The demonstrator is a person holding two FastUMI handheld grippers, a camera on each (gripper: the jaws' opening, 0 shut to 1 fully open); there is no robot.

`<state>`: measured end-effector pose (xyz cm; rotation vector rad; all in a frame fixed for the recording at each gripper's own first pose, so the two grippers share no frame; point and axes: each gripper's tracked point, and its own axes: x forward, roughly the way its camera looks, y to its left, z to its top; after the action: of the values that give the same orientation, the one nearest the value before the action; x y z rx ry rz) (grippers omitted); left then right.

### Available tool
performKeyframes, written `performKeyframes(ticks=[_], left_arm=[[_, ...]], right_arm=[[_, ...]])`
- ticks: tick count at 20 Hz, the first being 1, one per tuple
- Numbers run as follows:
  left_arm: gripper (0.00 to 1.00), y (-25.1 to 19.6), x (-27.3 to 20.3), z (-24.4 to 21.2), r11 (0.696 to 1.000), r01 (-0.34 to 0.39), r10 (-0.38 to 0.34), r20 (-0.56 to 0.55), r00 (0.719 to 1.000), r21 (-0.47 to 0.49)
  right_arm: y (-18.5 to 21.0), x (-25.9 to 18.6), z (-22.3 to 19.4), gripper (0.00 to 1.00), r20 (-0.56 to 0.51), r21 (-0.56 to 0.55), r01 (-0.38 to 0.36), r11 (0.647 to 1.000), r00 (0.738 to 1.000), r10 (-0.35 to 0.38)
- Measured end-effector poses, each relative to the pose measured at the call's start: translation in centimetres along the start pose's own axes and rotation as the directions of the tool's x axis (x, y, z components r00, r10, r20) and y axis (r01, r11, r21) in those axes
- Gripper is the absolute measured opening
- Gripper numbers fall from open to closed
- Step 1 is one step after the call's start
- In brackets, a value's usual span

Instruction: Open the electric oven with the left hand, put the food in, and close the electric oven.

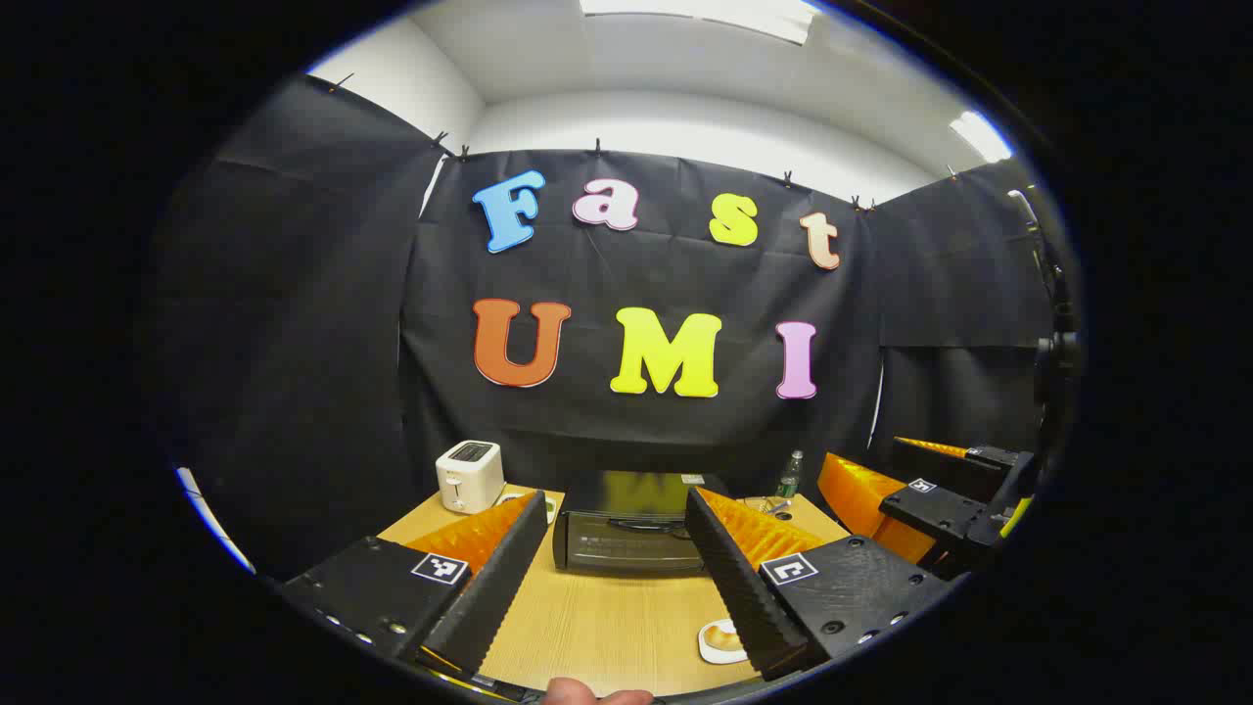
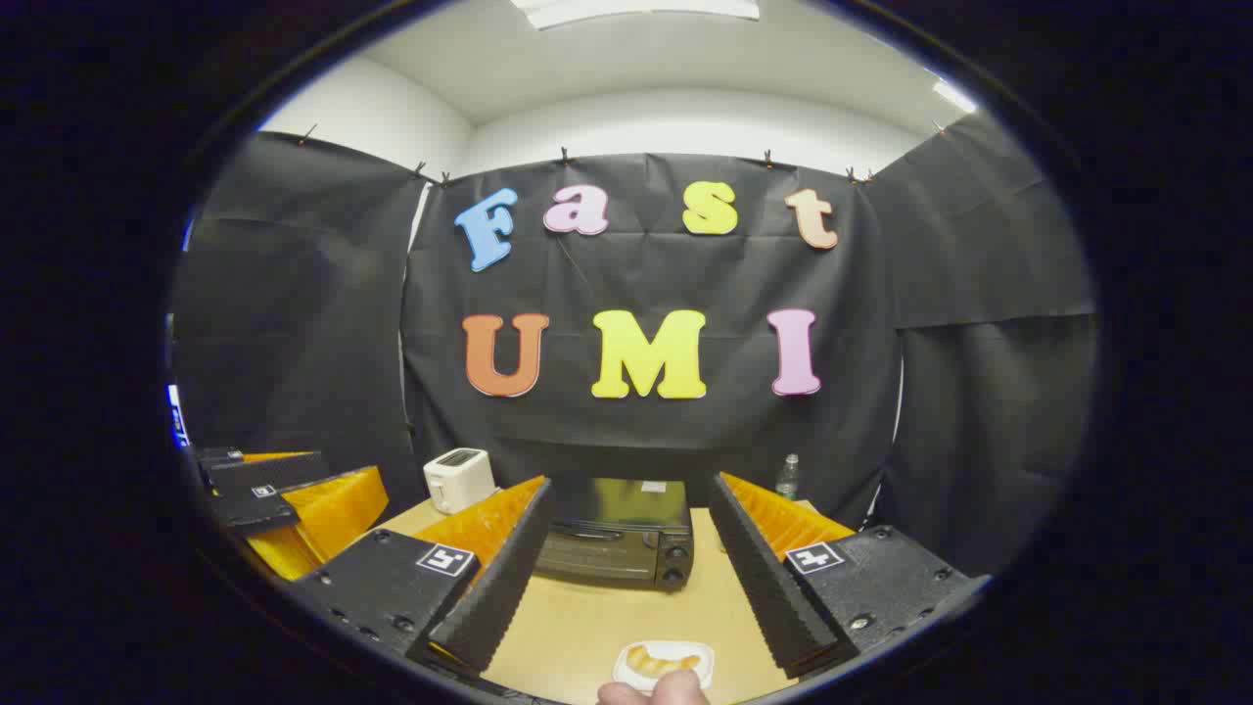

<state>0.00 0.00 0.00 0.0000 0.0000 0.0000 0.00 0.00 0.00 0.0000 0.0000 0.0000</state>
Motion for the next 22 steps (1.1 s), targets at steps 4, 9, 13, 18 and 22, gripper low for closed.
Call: performKeyframes(ticks=[4, 9, 13, 18, 22], left_arm=[[0.93, 1.1, 1.2, 0.1, 0.999, -0.029, 0.029, -0.005, 1.0, 0.021], [0.93, 1.7, 1.9, 0.2, 0.999, -0.052, 0.052, -0.002, 0.999, 0.014], [0.93, 1.4, 2.5, 0.4, 0.999, -0.048, 0.048, 0.007, 0.999, 0.026], [0.93, 1.1, 3.0, 0.4, 0.999, -0.046, 0.045, 0.011, 0.999, 0.028], [0.93, 0.8, 3.8, -0.2, 0.998, -0.049, 0.049, 0.004, 0.999, 0.043]], right_arm=[[-0.5, 1.0, -0.4, 0.99, -0.006, 0.014, -0.001, 1.0, 1.0, 0.002], [-0.9, 1.9, -0.2, 1.0, -0.009, 0.042, 0.004, 0.999, 1.0, -0.004], [-0.9, 2.4, 0.3, 0.98, 0.007, 0.039, 0.005, 0.999, 1.0, -0.005], [-1.5, 2.8, 0.3, 0.98, 0.011, 0.034, 0.008, 0.999, 1.0, -0.008], [-2.3, 3.4, 0.0, 0.98, 0.007, 0.04, 0.016, 0.999, 1.0, -0.016]])
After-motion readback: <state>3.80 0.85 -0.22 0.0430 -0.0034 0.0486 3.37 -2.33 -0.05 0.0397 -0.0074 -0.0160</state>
